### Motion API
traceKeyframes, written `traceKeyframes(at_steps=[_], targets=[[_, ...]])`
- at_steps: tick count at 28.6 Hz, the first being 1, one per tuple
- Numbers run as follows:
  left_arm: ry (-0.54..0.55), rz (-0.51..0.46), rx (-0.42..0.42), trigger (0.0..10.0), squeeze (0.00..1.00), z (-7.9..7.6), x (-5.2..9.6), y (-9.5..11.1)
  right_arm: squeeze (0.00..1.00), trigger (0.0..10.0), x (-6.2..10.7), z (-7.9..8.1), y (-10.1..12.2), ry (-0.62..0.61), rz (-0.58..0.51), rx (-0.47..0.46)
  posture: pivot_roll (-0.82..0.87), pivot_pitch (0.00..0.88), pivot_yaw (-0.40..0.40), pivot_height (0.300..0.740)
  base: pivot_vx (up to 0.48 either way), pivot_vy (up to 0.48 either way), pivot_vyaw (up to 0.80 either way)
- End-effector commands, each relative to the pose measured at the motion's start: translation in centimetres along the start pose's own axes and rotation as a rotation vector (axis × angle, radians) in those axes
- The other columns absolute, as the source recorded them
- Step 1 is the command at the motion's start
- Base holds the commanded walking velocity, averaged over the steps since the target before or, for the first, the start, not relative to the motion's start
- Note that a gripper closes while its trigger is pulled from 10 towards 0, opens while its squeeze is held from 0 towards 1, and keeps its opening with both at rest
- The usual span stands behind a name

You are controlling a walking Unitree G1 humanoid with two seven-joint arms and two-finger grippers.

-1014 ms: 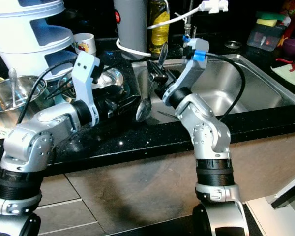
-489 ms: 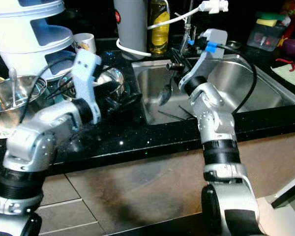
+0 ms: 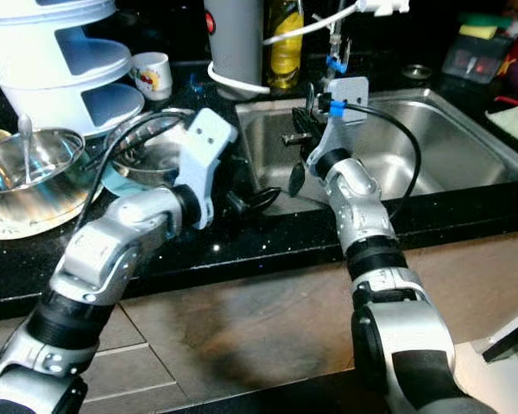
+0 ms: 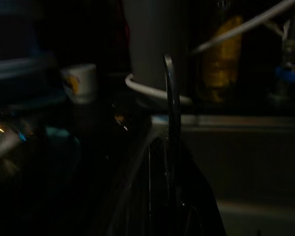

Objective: Kitchen organization

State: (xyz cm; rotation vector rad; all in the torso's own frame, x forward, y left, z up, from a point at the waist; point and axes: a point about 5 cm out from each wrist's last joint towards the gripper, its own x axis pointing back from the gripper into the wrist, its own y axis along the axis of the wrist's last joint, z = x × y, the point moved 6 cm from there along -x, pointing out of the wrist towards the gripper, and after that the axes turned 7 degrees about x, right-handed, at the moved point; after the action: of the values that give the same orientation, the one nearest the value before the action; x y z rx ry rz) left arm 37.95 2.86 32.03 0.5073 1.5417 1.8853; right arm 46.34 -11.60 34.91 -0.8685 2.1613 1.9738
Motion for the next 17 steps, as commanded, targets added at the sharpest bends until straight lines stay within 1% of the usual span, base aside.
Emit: traceKeyframes(at_steps=[1,2,5,6,8,17], targets=[[0.013,0.004,-0.054,10.0,0.00,0.3,-0.2,0.1,0.00,10.0,-0.1,-0.3,0.4,-0.004,-0.013,0.035,0.13,0.307,0.034,0.740,0.000,0.000,0.00],[0.013,0.004,-0.054,10.0,0.00,0.3,-0.2,0.1,0.00,10.0,-0.1,-0.3,0.4,-0.004,-0.013,0.035,0.13,0.307,0.034,0.740,0.000,0.000,0.00],[0.061,0.005,-0.099,10.0,0.00,1.5,-0.5,0.5,0.00,10.0,-0.1,-0.8,-0.8,-0.018,0.050,0.059,0.14,0.327,0.045,0.740,0.000,0.000,0.00],[0.061,0.005,-0.099,10.0,0.00,1.5,-0.5,0.5,0.00,10.0,-0.1,-0.8,-0.8,-0.018,0.050,0.059,0.14,0.327,0.045,0.740,0.000,0.000,0.00],[0.074,-0.010,-0.105,10.0,0.00,2.0,-0.7,0.9,0.00,10.0,-0.1,-0.9,-1.2,-0.018,0.086,0.068,0.14,0.332,0.045,0.740,0.000,0.000,0.00],[0.064,-0.030,-0.092,10.0,0.00,2.1,-0.7,1.3,0.00,10.0,-0.3,-0.7,-1.6,-0.010,0.117,0.095,0.14,0.331,0.042,0.740,0.000,0.000,0.00]])
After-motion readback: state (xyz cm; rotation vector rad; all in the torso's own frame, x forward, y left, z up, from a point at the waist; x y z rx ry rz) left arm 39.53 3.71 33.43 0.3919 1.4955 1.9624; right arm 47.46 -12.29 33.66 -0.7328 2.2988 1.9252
